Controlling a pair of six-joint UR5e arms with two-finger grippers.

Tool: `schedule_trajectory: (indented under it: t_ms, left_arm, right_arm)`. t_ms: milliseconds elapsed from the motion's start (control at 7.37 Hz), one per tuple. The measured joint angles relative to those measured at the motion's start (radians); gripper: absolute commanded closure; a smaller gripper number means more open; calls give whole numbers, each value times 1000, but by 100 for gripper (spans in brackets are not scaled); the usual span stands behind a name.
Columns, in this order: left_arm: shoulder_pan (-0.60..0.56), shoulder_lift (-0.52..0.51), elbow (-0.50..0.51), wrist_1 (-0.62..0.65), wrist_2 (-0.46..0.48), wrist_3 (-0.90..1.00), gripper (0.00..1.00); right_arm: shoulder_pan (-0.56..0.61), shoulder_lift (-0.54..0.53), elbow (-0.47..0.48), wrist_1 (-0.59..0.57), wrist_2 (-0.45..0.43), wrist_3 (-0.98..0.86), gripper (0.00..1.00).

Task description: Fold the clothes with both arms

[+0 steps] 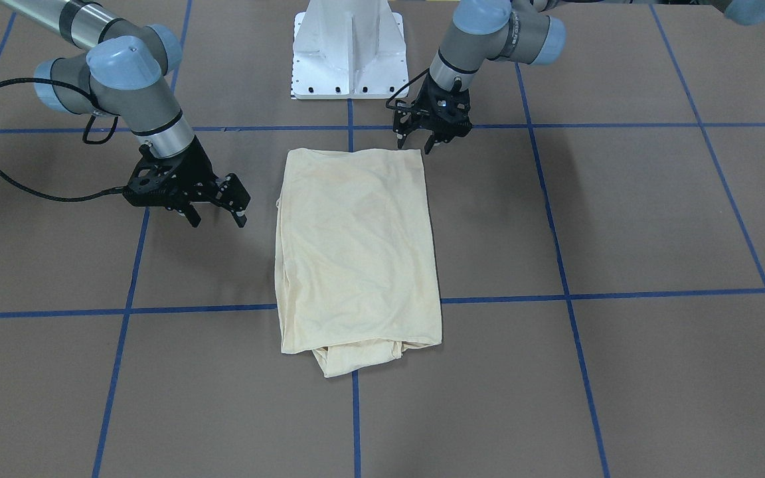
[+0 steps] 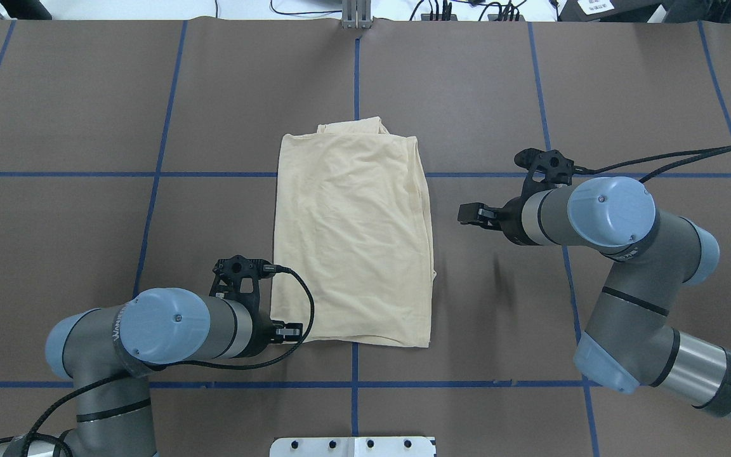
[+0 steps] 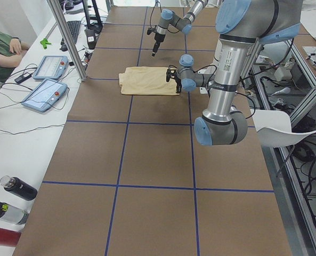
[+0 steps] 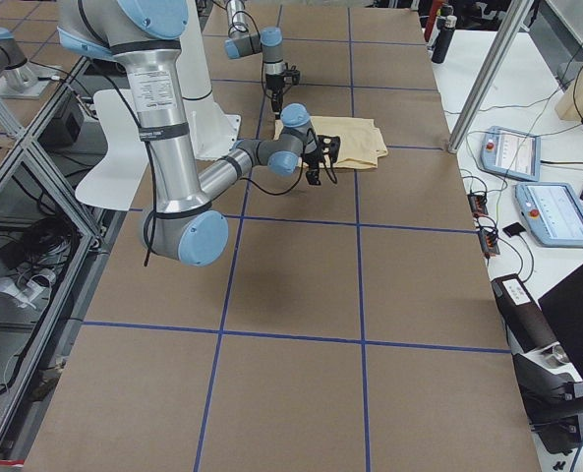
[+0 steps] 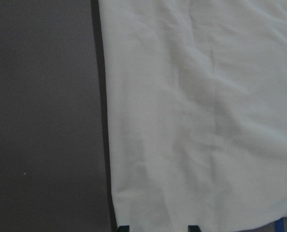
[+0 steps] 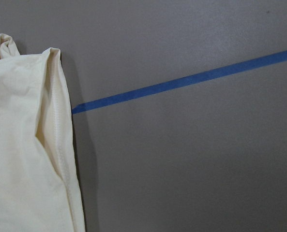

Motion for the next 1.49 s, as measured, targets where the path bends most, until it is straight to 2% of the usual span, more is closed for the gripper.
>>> schedule_trajectory:
  t_ms: [1494]
  left_arm:
    - [-5,7,-5,46,-5,3,55]
  right_arm:
    - [-1,-1,0,0,1,0,0]
